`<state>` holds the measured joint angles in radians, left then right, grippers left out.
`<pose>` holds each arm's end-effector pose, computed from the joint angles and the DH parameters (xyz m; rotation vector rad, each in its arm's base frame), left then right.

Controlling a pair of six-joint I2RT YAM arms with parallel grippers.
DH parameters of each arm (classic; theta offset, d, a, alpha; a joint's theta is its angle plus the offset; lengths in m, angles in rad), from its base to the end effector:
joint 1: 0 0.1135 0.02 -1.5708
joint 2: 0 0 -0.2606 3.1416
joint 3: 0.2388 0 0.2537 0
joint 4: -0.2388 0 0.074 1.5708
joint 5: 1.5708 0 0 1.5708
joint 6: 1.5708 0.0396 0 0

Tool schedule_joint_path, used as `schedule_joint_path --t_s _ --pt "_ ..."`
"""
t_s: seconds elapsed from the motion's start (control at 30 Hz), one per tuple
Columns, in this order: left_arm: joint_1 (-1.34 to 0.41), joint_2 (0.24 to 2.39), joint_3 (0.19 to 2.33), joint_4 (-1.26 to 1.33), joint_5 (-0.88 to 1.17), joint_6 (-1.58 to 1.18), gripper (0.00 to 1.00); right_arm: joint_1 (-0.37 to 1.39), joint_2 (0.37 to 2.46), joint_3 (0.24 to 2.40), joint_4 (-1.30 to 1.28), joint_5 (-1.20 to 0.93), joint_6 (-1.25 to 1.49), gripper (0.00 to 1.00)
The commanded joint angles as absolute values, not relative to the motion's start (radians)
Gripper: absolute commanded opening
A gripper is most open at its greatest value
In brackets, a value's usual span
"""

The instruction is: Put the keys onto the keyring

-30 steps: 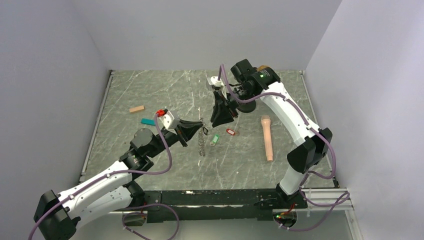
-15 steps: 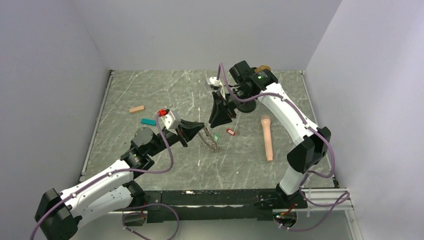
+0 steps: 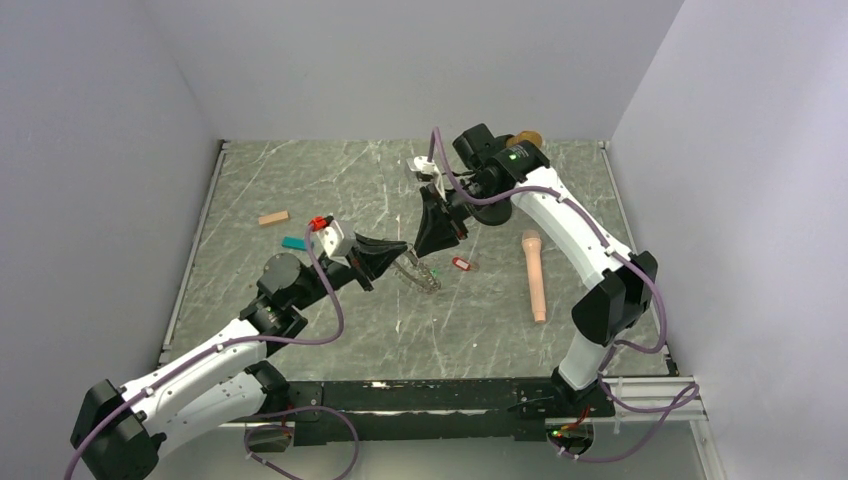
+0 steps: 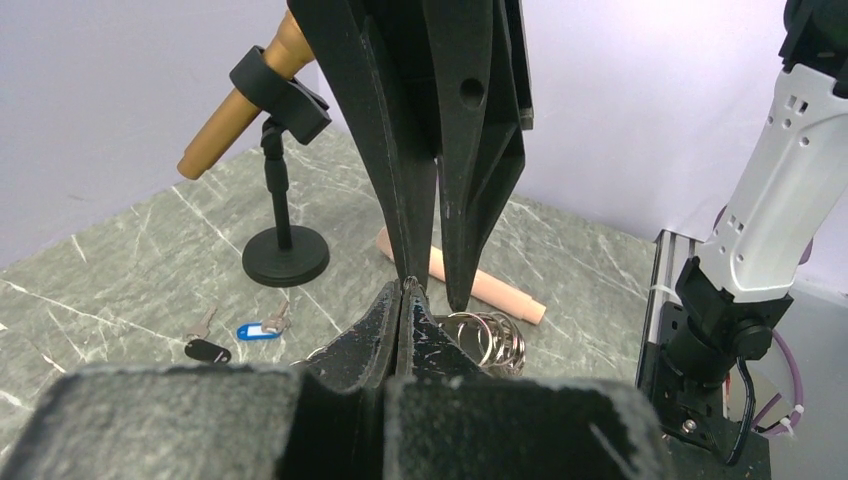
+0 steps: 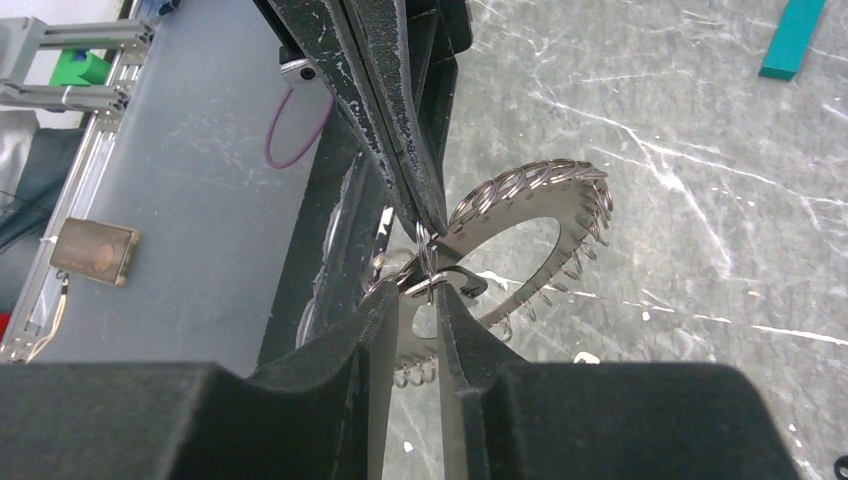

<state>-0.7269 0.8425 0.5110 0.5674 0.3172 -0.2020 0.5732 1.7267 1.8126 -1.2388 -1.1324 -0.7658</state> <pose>0.1470 -0.1473 0.3106 0.6325 1.2681 -0.9879 0.2643 0.2133 0.3689 -1.6542 1.5955 1.3946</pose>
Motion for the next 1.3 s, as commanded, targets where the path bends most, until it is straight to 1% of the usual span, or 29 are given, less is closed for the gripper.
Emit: schedule_joint_path --t_s 0.0,0.2,0.3,0.57,0.83,1.0,1.2,1.23,1.27 --pt "-0.717 0.831 0.528 0.671 0.349 -0.222 0.0 0.581 1.737 1.82 -1.218 -1.168 -0.762 0.22" --pt "-0.704 0.829 0.525 0.673 0.387 -0.217 0.0 0.582 1.734 1.81 -1.208 -1.164 -0.754 0.04" --pt "-0.689 0.825 0.522 0.671 0.432 -0.205 0.0 0.58 1.728 1.807 -1.205 -1.163 -0.753 0.0" --pt "-0.6 0.83 0.52 0.686 0.606 -0.215 0.0 0.583 1.723 1.804 -1.222 -1.189 -0.775 0.0" --pt "-0.552 0.872 0.522 0.787 0.748 -0.224 0.0 0.61 1.721 1.767 -1.203 -1.211 -0.766 0.0" --pt "-0.537 0.899 0.512 0.891 0.791 -0.268 0.0 0.621 1.734 1.767 -1.197 -1.224 -0.756 0.0" --pt "-0.533 0.926 0.488 0.993 0.788 -0.332 0.0 0.634 1.743 1.764 -1.18 -1.223 -0.738 0.0" --pt "-0.533 0.928 0.485 1.002 0.787 -0.338 0.0 0.632 1.744 1.768 -1.183 -1.221 -0.739 0.01" --pt "-0.531 0.929 0.484 1.006 0.786 -0.34 0.0 0.632 1.743 1.775 -1.191 -1.216 -0.745 0.05"
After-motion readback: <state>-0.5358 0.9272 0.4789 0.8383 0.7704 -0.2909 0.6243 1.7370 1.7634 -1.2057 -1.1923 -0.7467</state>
